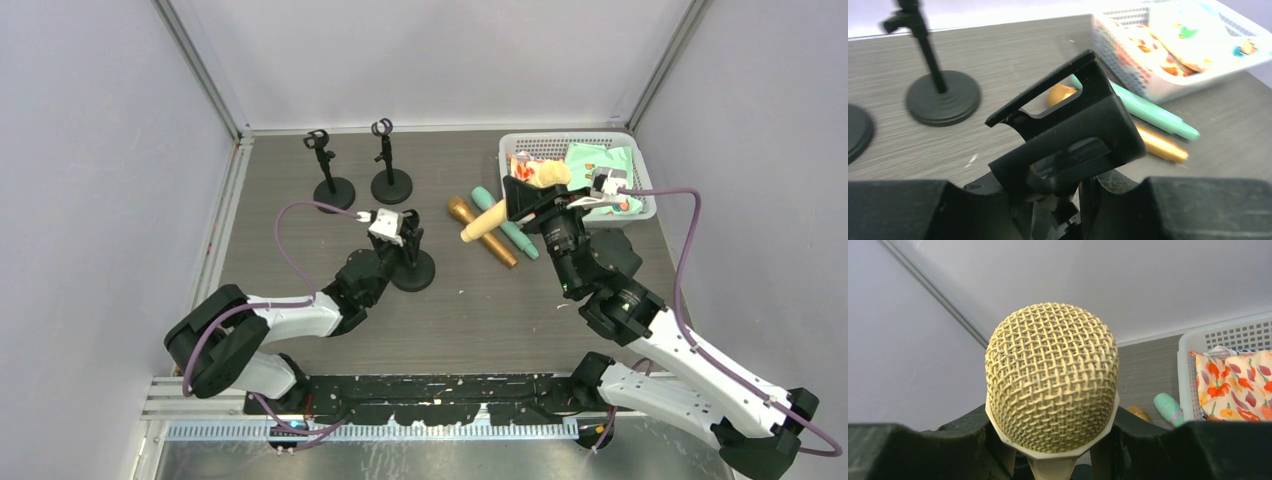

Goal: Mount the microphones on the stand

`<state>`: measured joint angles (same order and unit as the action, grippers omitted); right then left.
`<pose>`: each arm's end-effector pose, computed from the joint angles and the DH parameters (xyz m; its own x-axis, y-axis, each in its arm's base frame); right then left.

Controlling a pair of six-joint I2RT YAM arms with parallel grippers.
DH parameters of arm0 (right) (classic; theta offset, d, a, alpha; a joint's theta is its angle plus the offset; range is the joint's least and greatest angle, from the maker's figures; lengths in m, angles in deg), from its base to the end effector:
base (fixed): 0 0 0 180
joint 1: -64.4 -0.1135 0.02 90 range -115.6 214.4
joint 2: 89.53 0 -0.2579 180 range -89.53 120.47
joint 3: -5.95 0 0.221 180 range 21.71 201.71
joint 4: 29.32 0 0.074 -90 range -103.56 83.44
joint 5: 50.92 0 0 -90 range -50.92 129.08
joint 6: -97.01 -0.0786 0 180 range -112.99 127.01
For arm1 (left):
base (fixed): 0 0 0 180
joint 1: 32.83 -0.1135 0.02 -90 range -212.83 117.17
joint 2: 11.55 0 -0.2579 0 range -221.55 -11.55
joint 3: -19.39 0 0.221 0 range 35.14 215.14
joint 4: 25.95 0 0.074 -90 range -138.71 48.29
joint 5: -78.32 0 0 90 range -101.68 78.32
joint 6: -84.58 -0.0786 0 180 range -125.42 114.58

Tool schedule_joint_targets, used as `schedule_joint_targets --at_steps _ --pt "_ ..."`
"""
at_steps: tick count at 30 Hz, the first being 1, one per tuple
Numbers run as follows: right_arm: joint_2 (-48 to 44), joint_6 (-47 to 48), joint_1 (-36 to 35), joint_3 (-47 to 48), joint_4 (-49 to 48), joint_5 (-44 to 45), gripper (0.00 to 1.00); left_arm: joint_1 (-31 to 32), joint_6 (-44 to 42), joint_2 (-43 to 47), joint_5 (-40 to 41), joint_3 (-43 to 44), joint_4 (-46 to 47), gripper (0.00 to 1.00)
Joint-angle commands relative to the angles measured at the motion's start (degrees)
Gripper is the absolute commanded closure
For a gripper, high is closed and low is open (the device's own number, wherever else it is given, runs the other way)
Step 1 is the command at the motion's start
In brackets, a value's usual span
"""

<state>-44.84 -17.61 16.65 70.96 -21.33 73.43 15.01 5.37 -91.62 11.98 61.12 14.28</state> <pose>0.1536 0.1031 0.4013 0.0303 0.5449 -0.8379 -0.2784 0.8097 0.5165 0.2212 -0.1973 0.2353 -0.0550 -0.1948 -0.9793 0.4067 0.8914 -0.2001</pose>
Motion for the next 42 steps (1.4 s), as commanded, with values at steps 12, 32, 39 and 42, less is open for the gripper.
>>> schedule_joint_targets --at_steps 12,32,39,42 --pt "-5.31 7.53 0.15 -3.51 -9.16 -10.57 0.99 0.46 8.6 1.26 -26.11 5.02 -6.76 1.0" --pt "4.58 11.51 0.11 -6.13 -26.78 -16.59 0.99 0.51 16.31 -2.3 -27.47 4.33 -5.01 1.0" --pt "5.26 13.33 0.13 -5.36 -26.25 -15.94 0.99 0.59 16.84 -3.63 -28.57 4.78 -4.37 1.0" --pt "6.2 13.64 0.13 -5.09 -26.75 -15.93 0.99 0.76 16.9 -3.99 -28.76 4.97 -4.29 1.0"
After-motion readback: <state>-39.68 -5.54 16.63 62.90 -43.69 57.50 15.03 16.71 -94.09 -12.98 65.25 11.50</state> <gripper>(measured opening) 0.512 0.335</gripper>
